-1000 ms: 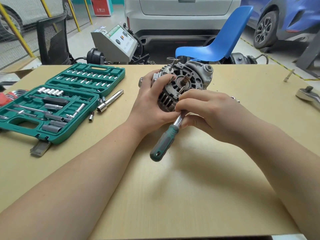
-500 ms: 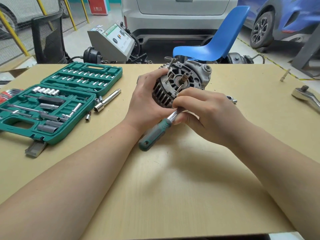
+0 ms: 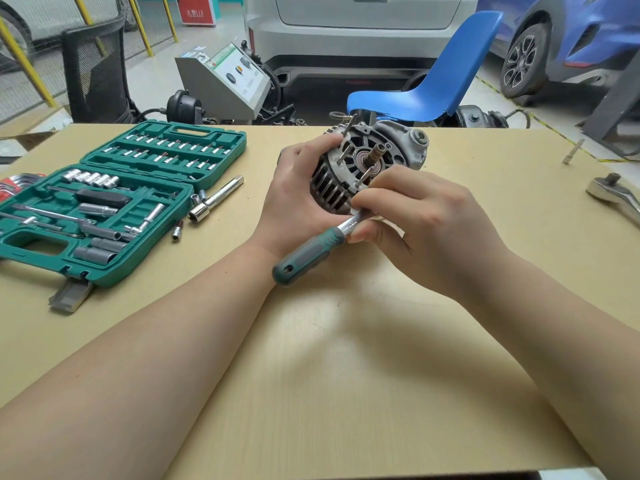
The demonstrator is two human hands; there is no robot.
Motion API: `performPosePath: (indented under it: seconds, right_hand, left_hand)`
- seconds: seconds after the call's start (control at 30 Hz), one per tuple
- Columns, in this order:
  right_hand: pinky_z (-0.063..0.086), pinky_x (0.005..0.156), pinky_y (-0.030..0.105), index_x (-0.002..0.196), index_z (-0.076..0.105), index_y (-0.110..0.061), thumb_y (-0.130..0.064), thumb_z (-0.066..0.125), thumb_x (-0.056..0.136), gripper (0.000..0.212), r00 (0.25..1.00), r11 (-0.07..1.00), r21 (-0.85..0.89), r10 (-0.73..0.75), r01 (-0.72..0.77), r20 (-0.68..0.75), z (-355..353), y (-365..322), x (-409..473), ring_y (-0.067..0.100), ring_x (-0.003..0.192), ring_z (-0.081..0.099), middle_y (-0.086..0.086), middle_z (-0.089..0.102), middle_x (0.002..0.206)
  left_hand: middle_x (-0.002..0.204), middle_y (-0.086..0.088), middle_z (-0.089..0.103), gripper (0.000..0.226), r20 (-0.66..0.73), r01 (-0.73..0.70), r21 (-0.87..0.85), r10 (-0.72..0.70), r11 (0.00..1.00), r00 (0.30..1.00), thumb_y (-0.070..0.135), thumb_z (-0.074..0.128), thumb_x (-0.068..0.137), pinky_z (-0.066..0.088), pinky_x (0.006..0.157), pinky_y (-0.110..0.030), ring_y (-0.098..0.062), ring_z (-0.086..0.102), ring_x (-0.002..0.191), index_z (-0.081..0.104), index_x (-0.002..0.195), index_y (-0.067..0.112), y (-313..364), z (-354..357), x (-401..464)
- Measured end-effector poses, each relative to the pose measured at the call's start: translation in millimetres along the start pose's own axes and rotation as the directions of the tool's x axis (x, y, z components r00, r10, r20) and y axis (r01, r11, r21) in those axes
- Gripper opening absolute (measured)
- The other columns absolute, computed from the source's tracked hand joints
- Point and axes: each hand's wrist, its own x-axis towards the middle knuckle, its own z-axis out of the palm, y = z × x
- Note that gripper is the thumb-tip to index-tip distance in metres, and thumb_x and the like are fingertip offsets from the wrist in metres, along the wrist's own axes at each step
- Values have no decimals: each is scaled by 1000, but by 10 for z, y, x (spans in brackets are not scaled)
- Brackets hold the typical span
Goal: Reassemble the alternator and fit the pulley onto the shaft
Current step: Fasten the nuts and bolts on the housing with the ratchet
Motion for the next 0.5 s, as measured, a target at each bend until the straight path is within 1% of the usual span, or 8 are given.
performPosePath:
  seconds: [0.07, 0.13, 0.23, 0.37, 0.43, 0.5]
  right_hand:
    - [52, 70, 45, 100, 76, -2, -39, 60, 103, 40, 1000, 1000, -11, -3, 4, 4, -2, 5, 4, 37, 75, 63, 13, 69, 93]
    - [52, 67, 46, 99, 75, -1, -39, 58, 104, 42, 1000, 1000, -21, 3, -3, 5, -4, 6, 5, 38, 73, 63, 13, 68, 91]
    - [50, 62, 46, 94, 71, 2, -40, 56, 104, 45, 1000, 999, -35, 20, -20, -2, -12, 1, 23, 37, 69, 59, 13, 66, 87]
    - [44, 53, 43, 85, 66, -2, -37, 56, 106, 42, 999, 990, -133, 36, -39, -24, 4, -46, 47, 35, 62, 50, 11, 60, 79]
    - [40, 48, 41, 81, 62, -5, -29, 59, 104, 33, 998, 980, -192, 54, -60, -35, 23, -82, 58, 33, 58, 44, 10, 56, 77]
    - [37, 46, 38, 79, 59, -8, -23, 62, 100, 25, 997, 971, -224, 72, -79, -41, 30, -118, 73, 33, 55, 44, 10, 55, 76]
  left_hand:
    - [136, 0, 51, 96, -2, -3, 1, 3, 1000, 1000, 47, 101, 63, 55, 110, -36, -13, 64, 125, 53, 146, 43, -4, -2, -5]
    - [136, 0, 51, 94, 1, -11, 8, 11, 1000, 1000, 48, 101, 64, 55, 109, -33, -12, 64, 124, 53, 145, 43, -2, 1, -10]
    - [136, -1, 51, 92, -2, -13, -11, 13, 1000, 1000, 51, 100, 64, 53, 106, -22, -11, 64, 124, 55, 144, 43, 12, 13, -8]
    - [137, -7, 52, 91, -3, -19, -31, 18, 999, 1000, 50, 98, 66, 49, 102, -14, -5, 63, 121, 57, 146, 34, 40, 18, -15]
    - [136, -8, 54, 88, -18, -23, -25, 23, 999, 1000, 52, 96, 68, 50, 101, -15, -4, 63, 119, 58, 145, 32, 60, 21, -26]
    - [135, -8, 54, 87, -26, -24, -23, 24, 999, 999, 53, 94, 69, 51, 102, -18, -7, 64, 118, 58, 145, 31, 74, 23, -34]
